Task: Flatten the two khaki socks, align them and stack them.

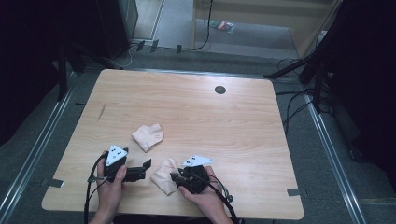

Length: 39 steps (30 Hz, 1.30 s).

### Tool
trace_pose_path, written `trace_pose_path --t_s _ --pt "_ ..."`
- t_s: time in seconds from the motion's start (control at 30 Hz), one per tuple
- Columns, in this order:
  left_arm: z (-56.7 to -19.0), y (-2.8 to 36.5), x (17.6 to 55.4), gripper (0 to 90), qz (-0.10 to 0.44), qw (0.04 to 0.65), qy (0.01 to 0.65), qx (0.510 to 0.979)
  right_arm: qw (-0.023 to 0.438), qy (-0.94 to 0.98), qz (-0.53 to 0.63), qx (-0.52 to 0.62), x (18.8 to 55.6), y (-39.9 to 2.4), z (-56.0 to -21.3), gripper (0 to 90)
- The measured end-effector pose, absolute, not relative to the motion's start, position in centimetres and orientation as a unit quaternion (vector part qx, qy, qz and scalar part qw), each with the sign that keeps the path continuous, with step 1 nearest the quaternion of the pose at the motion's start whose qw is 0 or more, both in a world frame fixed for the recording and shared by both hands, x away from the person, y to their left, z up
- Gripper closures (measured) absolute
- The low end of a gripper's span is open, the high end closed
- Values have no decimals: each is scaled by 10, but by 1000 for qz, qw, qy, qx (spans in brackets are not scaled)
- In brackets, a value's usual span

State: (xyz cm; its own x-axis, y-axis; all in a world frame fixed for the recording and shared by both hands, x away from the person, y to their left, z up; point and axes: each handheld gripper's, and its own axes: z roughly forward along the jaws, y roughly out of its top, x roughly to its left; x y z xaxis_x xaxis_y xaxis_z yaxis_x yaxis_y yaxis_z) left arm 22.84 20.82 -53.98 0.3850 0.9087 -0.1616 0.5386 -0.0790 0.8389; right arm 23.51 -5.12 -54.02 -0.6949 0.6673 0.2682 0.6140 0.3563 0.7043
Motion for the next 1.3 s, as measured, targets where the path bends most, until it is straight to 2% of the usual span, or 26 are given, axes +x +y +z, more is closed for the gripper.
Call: trace_pose_path --t_s 0.07,0.13,0.43,0.73,0.8,0.9,1.1,1.13,1.2,1.23,1.3 --pt "-540 208 228 0 202 451 512 703 40 820 418 390 234 -50 -537 855" --pt "-540 211 229 0 185 464 507 702 43 813 436 384 232 -51 -531 868" --pt "-539 210 223 0 148 494 495 699 70 762 507 397 227 -57 -494 872" --pt "-549 162 212 0 131 470 469 736 85 734 519 430 238 -48 -470 870" --pt "-548 153 212 0 142 450 485 736 89 734 523 425 237 -45 -464 868" --pt "-547 149 216 0 117 459 501 724 92 732 527 422 235 -42 -457 867" --pt "-541 143 221 1 126 458 505 720 87 721 541 424 230 -41 -450 866" --pt "-539 142 222 61 138 457 510 715 85 717 546 426 228 -41 -448 867" --pt "-539 140 222 125 143 456 510 715 80 712 550 430 226 -42 -447 866" --pt "-539 139 222 125 152 455 508 715 80 712 550 430 226 -42 -447 866" --pt "-537 137 220 209 167 462 500 713 81 709 553 429 225 -42 -446 866"
